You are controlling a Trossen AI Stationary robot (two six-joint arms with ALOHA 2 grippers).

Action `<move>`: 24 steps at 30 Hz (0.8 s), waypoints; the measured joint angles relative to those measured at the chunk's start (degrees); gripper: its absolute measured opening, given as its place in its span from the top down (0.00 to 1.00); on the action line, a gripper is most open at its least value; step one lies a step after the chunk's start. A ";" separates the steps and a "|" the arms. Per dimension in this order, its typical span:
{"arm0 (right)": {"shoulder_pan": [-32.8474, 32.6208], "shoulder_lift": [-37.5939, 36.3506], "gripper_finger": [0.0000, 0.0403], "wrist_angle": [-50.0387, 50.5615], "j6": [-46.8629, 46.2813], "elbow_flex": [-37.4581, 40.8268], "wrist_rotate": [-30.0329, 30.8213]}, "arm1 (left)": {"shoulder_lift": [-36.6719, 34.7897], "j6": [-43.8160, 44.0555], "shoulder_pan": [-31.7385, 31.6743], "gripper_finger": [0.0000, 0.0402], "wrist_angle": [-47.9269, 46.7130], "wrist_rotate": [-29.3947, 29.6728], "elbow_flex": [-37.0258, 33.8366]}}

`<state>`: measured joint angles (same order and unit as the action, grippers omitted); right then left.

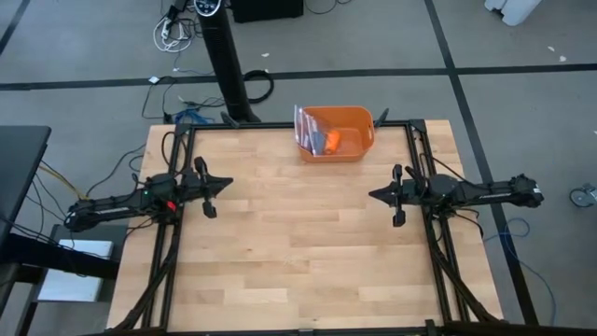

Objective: Roll bandage
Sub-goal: Return to Home Position

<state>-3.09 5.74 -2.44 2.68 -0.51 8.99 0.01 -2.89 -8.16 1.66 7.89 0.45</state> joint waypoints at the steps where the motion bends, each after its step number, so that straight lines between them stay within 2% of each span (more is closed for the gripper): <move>1: -0.02 0.35 0.99 -0.02 0.46 0.00 0.06 | -0.02 -0.16 0.00 0.99 0.02 0.18 0.00; 9: 0.51 4.58 0.98 -0.07 1.28 0.02 0.48 | -0.02 -1.69 0.00 0.99 1.18 2.63 0.00; 13: 1.37 6.74 0.99 -0.09 4.58 0.02 0.61 | -0.02 -2.91 0.00 0.99 2.22 7.78 0.00; 16: 1.42 7.67 0.99 -1.53 -2.10 0.04 0.04 | -0.02 -2.91 0.00 0.99 3.27 11.80 0.00; 20: 1.40 7.89 0.98 -3.16 -8.54 0.04 -0.07 | -0.02 -2.91 -0.02 0.99 3.33 12.19 -0.02; 24: 1.44 7.87 0.98 -6.43 -7.45 0.04 -0.07 | -0.02 -2.91 -0.02 0.99 3.30 11.97 -0.02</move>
<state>-1.66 13.61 -8.86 -4.78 -0.47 8.93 -0.01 -5.80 -8.19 4.96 19.86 0.43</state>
